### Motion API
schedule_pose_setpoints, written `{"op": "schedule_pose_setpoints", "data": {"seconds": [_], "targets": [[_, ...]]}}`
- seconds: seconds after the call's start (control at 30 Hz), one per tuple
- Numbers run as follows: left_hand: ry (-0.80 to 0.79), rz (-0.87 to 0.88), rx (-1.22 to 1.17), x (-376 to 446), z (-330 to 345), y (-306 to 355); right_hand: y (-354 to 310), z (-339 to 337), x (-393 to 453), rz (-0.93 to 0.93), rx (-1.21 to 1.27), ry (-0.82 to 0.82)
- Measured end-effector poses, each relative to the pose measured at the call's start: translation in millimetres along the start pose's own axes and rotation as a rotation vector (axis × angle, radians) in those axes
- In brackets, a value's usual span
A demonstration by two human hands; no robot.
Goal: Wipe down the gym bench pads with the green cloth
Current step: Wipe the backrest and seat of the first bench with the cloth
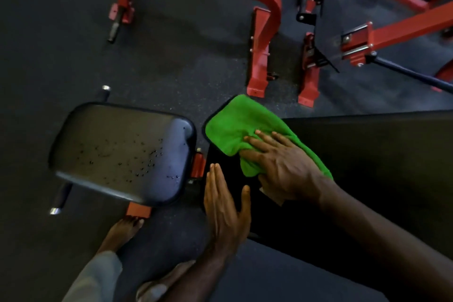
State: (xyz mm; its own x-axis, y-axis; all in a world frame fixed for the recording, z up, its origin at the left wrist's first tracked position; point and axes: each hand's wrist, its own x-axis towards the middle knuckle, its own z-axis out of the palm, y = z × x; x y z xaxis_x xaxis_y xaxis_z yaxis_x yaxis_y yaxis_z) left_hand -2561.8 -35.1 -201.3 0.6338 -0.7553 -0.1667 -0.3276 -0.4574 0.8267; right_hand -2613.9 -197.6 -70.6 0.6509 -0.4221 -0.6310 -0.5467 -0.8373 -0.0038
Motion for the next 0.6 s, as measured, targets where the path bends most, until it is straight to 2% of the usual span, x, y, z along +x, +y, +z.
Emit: {"op": "schedule_pose_setpoints", "data": {"seconds": [0.13,0.17,0.27,0.33,0.43,0.5,0.6], "targets": [[0.0,-0.066,-0.008,-8,-5,-18,-11,3,16,0.169,-0.017,0.102],[0.005,-0.077,-0.006,-11,-7,-25,-20,7,19,0.144,-0.01,0.078],[0.024,-0.108,-0.005,-20,-5,-39,-42,20,26,-0.153,-0.03,-0.104],[0.033,-0.12,0.004,-30,-2,-49,-43,23,30,-0.26,-0.028,-0.161],[-0.002,-0.154,-0.013,-36,-3,-55,-37,24,45,-0.106,-0.03,-0.022],[-0.011,-0.186,-0.043,-34,-3,-58,-46,26,58,-0.023,-0.068,-0.027],[0.006,-0.184,-0.073,-27,-5,-59,-64,37,62,-0.19,-0.097,-0.179]]}}
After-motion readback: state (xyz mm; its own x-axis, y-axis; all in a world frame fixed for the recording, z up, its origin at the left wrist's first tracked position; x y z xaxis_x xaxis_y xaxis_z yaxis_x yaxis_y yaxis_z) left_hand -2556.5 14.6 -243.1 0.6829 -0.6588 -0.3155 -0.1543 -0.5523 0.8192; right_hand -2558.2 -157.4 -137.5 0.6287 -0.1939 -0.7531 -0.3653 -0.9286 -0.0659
